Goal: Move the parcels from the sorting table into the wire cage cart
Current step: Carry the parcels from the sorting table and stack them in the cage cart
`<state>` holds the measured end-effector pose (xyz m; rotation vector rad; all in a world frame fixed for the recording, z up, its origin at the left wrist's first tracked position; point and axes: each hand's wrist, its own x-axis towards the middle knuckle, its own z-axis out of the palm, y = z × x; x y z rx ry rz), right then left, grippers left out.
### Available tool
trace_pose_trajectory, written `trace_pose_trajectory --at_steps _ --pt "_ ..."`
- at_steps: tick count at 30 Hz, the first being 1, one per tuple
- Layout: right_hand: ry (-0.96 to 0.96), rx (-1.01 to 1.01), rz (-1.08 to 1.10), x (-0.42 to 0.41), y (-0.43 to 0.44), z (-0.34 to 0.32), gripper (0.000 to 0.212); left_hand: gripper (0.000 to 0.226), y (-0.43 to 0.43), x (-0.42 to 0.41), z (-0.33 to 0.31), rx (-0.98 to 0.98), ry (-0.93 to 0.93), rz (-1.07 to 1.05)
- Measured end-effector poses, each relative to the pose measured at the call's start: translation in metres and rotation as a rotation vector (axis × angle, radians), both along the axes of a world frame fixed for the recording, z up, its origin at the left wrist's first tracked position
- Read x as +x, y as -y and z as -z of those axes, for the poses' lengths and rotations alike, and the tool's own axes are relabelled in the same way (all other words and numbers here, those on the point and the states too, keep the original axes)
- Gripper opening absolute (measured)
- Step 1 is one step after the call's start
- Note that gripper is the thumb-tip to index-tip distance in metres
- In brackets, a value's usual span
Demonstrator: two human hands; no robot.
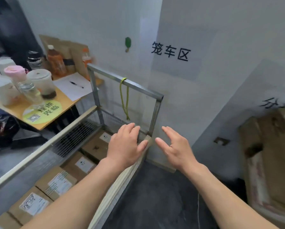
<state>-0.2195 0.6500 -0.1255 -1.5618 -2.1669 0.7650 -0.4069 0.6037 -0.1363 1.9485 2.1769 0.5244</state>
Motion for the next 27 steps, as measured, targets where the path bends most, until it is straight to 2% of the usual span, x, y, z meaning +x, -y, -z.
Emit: trace_pose_trajectory --at_steps 17,27 --pt "0.026 0.074 0.219 0.175 0.035 -0.028 0.064 0.066 -0.007 0.167 -0.034 0.058 -0.008 0.205" --pt "-0.009 0.096 0.504 0.245 0.089 -0.04 0.063 0.068 -0.007 0.238 -0.05 0.051 0.044 0.499"
